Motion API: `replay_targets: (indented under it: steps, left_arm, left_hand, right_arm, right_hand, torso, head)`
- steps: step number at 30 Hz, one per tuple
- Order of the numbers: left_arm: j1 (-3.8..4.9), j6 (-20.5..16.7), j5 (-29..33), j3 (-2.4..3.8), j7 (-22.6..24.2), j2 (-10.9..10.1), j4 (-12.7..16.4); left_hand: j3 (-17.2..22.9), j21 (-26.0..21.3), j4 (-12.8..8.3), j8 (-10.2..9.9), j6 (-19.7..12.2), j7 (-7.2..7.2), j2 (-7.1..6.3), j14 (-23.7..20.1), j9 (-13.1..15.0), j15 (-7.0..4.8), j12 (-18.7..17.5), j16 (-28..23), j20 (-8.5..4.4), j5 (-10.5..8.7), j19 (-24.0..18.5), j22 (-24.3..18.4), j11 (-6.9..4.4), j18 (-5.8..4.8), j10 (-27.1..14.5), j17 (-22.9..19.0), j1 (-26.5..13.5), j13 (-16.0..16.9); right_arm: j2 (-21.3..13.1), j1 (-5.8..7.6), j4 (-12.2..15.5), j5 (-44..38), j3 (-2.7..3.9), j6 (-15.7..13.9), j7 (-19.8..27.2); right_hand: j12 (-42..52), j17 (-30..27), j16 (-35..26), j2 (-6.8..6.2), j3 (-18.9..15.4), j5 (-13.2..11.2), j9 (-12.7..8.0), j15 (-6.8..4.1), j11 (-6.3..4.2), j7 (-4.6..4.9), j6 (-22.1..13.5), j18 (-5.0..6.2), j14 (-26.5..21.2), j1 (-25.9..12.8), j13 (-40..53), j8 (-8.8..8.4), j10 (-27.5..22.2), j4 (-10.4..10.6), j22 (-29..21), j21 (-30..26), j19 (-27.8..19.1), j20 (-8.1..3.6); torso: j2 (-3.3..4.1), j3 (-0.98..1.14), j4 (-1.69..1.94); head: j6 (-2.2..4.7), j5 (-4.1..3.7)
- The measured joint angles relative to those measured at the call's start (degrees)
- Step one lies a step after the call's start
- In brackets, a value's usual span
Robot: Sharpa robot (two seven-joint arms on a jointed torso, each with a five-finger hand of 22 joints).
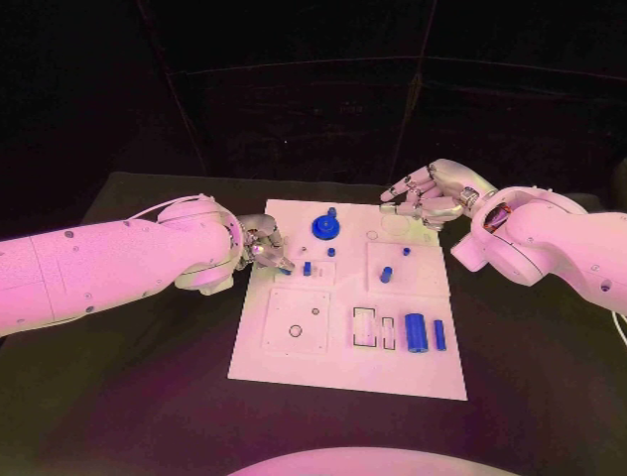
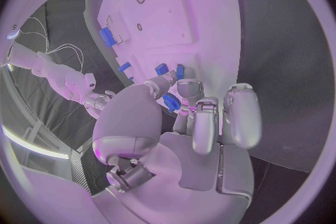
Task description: Assemble the parts on the task board
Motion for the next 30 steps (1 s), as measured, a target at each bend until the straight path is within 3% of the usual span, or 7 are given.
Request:
replay_targets:
  steps: [2,4,7,10,24,30]
  left_arm:
    - [0.0,0.15,-0.03,0.0,-0.02,0.04,-0.05]
    - [0.0,0.29,-0.07,-0.02,-0.07,0.14,-0.12]
    - [-0.06,0.51,-0.09,-0.09,-0.11,0.44,-0.24]
    - [-0.08,0.7,-0.1,-0.11,-0.15,0.82,-0.5]
    - [-0.09,1.09,-0.12,-0.12,-0.3,2.03,-1.39]
    - [-0.09,1.22,-0.12,-0.11,-0.32,2.09,-1.49]
  left_hand:
    - [0.79,0.0,-0.33,0.39,0.02,-0.02,-0.42,0.0,0.14,0.0,0.36,0.0,0.0,0.48,0.0,0.03,-0.01,0.0,0.01,0.0,-0.85,0.2]
    - [2.08,0.0,-1.62,0.98,0.45,-0.43,-1.7,-0.13,0.16,-0.13,0.39,0.0,0.0,3.52,0.0,0.03,-0.37,0.0,0.38,0.0,-2.19,0.32]
    - [4.07,0.0,-3.25,1.2,0.76,-0.56,-2.64,-0.07,0.18,-0.36,0.66,0.0,0.0,5.02,0.0,0.03,-0.46,0.0,0.64,0.0,-4.19,0.41]
    - [5.46,0.23,-4.36,1.39,0.96,-0.74,-2.88,0.0,0.08,-0.43,0.66,0.0,-0.17,5.13,-0.17,0.03,-0.57,-0.01,0.78,0.0,-6.07,0.5]
    - [4.82,0.49,-2.91,1.43,1.54,-1.16,-3.14,-0.21,-0.79,-0.63,1.33,0.0,-0.39,5.57,-0.01,0.02,-0.75,-0.01,1.34,0.0,-8.65,1.11]
    - [4.49,0.72,-2.58,1.43,1.85,-1.47,-3.89,-0.21,-1.0,-0.63,2.0,0.0,-0.39,5.38,-0.01,0.02,-0.96,0.0,1.54,0.0,-9.61,1.66]
  right_arm:
    - [0.0,0.0,0.01,0.0,0.0,0.0,0.0]
    - [0.0,0.0,0.01,0.0,0.0,0.0,0.0]
    - [0.01,0.0,0.02,0.0,0.0,0.0,0.0]
    - [0.02,0.0,0.04,0.0,0.0,0.0,0.0]
    - [0.02,0.0,0.05,0.0,0.0,0.0,0.01]
    - [0.04,0.0,0.05,0.0,0.0,0.0,0.01]
  right_hand:
    - [0.0,0.0,0.0,0.0,0.0,0.0,0.0,0.0,0.0,0.0,0.0,0.0,0.0,0.0,0.0,0.0,0.0,0.0,-0.02,0.0,0.0,0.0]
    - [0.0,0.0,0.0,0.0,0.0,0.0,0.0,0.0,0.0,0.0,0.0,0.0,0.0,0.0,0.0,0.0,0.0,0.0,-0.08,0.0,0.0,0.0]
    - [0.0,0.0,0.0,0.0,0.0,0.0,0.0,0.0,0.0,0.0,0.0,0.0,0.0,0.0,0.0,0.0,0.0,0.0,-0.08,0.0,0.0,0.0]
    - [0.0,0.0,0.0,0.0,0.0,0.0,0.0,0.0,0.0,0.0,0.0,0.0,0.0,0.0,0.0,0.0,0.0,0.0,-0.08,0.0,0.0,0.0]
    - [0.0,0.01,0.0,0.0,0.0,0.0,0.0,0.0,0.0,0.0,0.0,0.0,0.0,0.0,0.01,0.0,0.0,0.0,-0.07,0.0,0.0,0.0]
    - [0.0,-0.09,0.0,0.0,0.0,0.0,0.0,0.0,0.0,0.0,0.0,-0.01,0.0,0.0,-0.18,0.0,0.0,0.0,-0.19,-0.26,-0.41,0.01]
  torso:
    - [0.0,0.0,0.0]
    - [0.0,0.0,0.0]
    - [0.0,0.0,0.0]
    - [0.0,0.0,0.0]
    - [0.0,0.0,-0.04]
    - [-0.01,0.0,-0.01]
  head:
    - [0.0,-0.04]
    - [0.0,-0.05]
    - [-0.01,-0.08]
    - [-0.1,-0.12]
    - [-0.24,-0.27]
    - [-0.32,-0.34]
